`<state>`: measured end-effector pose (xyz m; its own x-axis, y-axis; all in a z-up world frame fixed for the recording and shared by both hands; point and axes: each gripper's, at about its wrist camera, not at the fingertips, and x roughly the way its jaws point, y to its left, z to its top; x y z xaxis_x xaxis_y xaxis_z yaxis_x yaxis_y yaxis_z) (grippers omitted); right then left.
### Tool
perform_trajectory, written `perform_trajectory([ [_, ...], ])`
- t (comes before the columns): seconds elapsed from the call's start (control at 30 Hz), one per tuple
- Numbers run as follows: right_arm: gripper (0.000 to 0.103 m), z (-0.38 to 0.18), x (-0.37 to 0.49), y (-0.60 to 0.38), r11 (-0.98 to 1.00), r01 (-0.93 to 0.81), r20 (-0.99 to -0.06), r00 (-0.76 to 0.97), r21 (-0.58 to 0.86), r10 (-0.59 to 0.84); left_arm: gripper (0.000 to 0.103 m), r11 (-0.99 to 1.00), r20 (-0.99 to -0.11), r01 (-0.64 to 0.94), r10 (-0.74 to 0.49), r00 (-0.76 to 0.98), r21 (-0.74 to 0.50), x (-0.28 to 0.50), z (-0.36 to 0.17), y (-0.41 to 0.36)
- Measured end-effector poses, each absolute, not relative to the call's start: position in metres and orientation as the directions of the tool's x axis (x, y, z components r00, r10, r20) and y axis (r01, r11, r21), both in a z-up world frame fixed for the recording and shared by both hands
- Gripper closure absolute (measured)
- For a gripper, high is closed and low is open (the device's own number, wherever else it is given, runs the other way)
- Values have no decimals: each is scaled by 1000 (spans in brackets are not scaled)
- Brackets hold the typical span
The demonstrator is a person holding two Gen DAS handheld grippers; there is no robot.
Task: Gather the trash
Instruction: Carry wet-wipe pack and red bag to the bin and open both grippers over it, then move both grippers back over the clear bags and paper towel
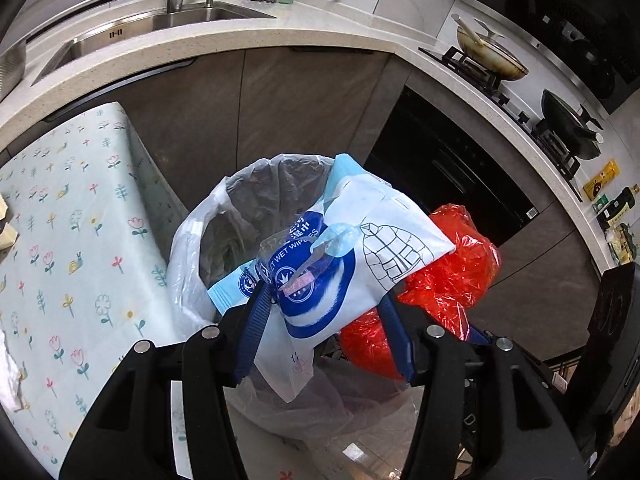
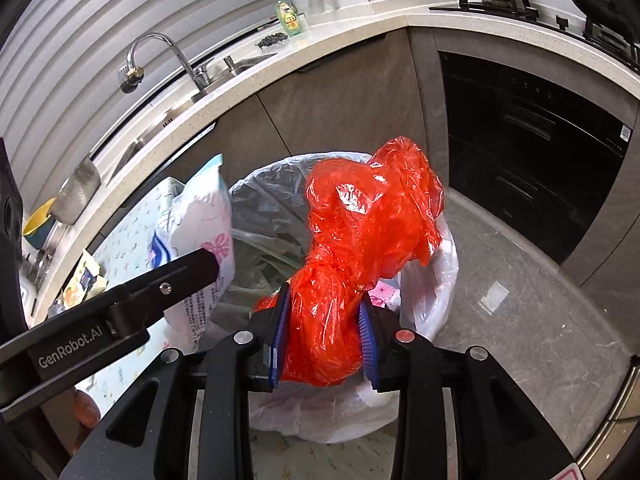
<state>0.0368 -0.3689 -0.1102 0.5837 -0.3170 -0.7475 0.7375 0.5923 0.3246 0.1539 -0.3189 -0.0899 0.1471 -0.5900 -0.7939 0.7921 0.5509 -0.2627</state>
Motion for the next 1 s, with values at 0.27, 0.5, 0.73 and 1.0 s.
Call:
perform_trajectory([
  [0.27,48,-100,38,-367,583,738,-725,600,339,-338,27,586,-792,763,-587,169,-271,161,-86,-314],
  [0.5,46,-79,38,-355,598,726,-699,620,340,-356,25,611,-768,745,-602,217,-268,166,-65,-293],
  [0.73,40,-50,46,-325,648,693,-668,648,317,-366,19,651,-729,711,-619,293,-266,172,-35,-254],
  [1.0,34,-29,72,-275,718,625,-652,687,306,-321,15,720,-695,640,-605,389,-269,189,-11,-190],
])
